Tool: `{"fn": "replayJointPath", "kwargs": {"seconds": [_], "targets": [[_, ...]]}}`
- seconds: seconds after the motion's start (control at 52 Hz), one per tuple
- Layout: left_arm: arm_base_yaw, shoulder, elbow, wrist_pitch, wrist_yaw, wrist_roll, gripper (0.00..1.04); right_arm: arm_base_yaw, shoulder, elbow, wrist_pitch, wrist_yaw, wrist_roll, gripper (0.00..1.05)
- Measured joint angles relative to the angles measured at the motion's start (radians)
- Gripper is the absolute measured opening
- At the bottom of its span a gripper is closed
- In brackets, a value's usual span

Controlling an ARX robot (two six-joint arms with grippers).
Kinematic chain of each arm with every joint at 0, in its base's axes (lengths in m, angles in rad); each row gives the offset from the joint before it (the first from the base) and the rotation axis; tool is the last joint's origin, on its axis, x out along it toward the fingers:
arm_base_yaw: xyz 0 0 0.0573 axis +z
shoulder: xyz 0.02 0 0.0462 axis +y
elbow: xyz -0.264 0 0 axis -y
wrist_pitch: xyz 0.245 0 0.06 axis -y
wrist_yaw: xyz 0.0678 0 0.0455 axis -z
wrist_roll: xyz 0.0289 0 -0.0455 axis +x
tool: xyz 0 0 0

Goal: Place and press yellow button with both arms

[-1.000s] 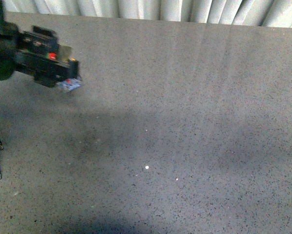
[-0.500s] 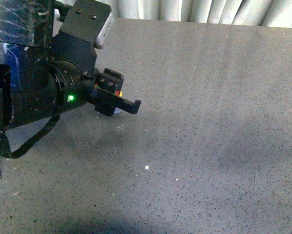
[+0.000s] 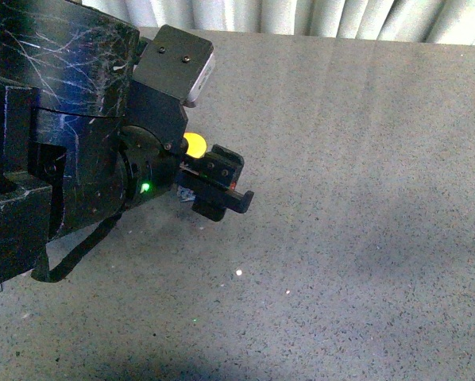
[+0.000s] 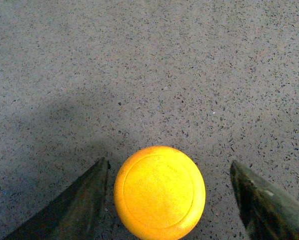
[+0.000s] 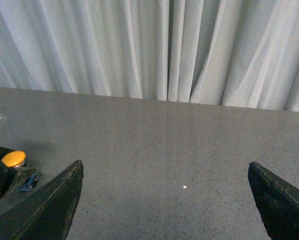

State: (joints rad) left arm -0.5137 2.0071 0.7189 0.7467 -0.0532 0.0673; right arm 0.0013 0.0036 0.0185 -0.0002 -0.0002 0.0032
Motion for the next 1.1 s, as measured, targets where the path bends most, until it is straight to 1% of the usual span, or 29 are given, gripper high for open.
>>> {"fn": "replayJointPath", "kwargs": {"seconds": [0.077,0.115,0.154,0.25,0.462,0.538,0.654,0.673,0.692,0.712,0.731,0.75,0.769,0.788,0.808,0.827,0.846,0.885,0.904,0.962,1.038,1.058,1.096], "targets": [[-0.001,-0.003,-0.008,0.001,0.001,-0.005,0.86,0.0,0.0,0.0,0.0,0.0,0.0,0.96],[-0.002,-0.011,-0.021,0.003,0.001,-0.006,0.93,0.0,0.0,0.0,0.0,0.0,0.0,0.96],[-0.002,-0.021,-0.035,0.004,0.003,-0.006,0.97,0.0,0.0,0.0,0.0,0.0,0.0,0.96],[-0.002,-0.058,-0.072,0.01,0.011,-0.005,0.95,0.0,0.0,0.0,0.0,0.0,0.0,0.96],[0.021,-0.212,-0.186,0.004,0.06,-0.001,0.96,0.0,0.0,0.0,0.0,0.0,0.0,0.96],[0.056,-0.308,-0.244,-0.025,0.093,-0.003,0.96,0.0,0.0,0.0,0.0,0.0,0.0,0.96],[0.15,-0.504,-0.32,-0.104,0.154,-0.018,0.96,0.0,0.0,0.0,0.0,0.0,0.0,0.96],[0.164,-0.527,-0.335,-0.088,0.129,-0.023,0.94,0.0,0.0,0.0,0.0,0.0,0.0,0.96],[0.171,-0.538,-0.357,-0.014,0.057,-0.032,0.91,0.0,0.0,0.0,0.0,0.0,0.0,0.96],[0.188,-0.55,-0.394,0.103,-0.035,-0.038,0.85,0.0,0.0,0.0,0.0,0.0,0.0,0.96],[0.205,-0.564,-0.421,0.174,-0.083,-0.041,0.82,0.0,0.0,0.0,0.0,-0.005,0.0,0.96],[0.235,-0.592,-0.46,0.26,-0.122,-0.046,0.77,0.0,0.0,0.0,0.0,0.0,0.0,0.96],[0.261,-0.616,-0.484,0.304,-0.129,-0.048,0.73,0.0,0.0,0.0,0.0,0.0,0.0,0.96],[0.303,-0.661,-0.512,0.337,-0.116,-0.055,0.67,0.0,0.0,0.0,0.0,0.0,0.0,0.96],[0.331,-0.694,-0.527,0.338,-0.1,-0.055,0.64,0.0,0.0,0.0,0.0,0.001,0.0,0.96],[0.373,-0.747,-0.552,0.328,-0.065,-0.058,0.58,0.0,0.0,0.0,0.0,0.001,0.0,0.96],[0.396,-0.778,-0.567,0.315,-0.044,-0.058,0.55,0.0,0.0,0.0,0.0,0.001,0.0,0.96],[0.462,-0.856,-0.608,0.277,0.027,-0.061,0.44,0.0,0.0,0.0,0.0,0.0,0.0,0.96],[0.477,-0.876,-0.618,0.265,0.038,-0.061,0.4,0.0,0.0,0.0,0.0,0.0,0.0,0.96],[0.504,-0.928,-0.637,0.231,0.042,-0.063,0.3,0.0,0.0,0.0,0.0,0.0,0.0,0.96],[0.51,-0.977,-0.65,0.196,0.045,-0.063,0.19,0.0,0.0,0.0,0.0,0.0,0.0,0.96],[0.51,-0.994,-0.653,0.184,0.049,-0.063,0.15,-0.003,0.012,0.005,-0.016,-0.016,0.0,0.96],[0.51,-1.019,-0.66,0.165,0.052,-0.063,0.1,-0.014,0.054,0.042,-0.108,-0.081,-0.003,0.96]]}}
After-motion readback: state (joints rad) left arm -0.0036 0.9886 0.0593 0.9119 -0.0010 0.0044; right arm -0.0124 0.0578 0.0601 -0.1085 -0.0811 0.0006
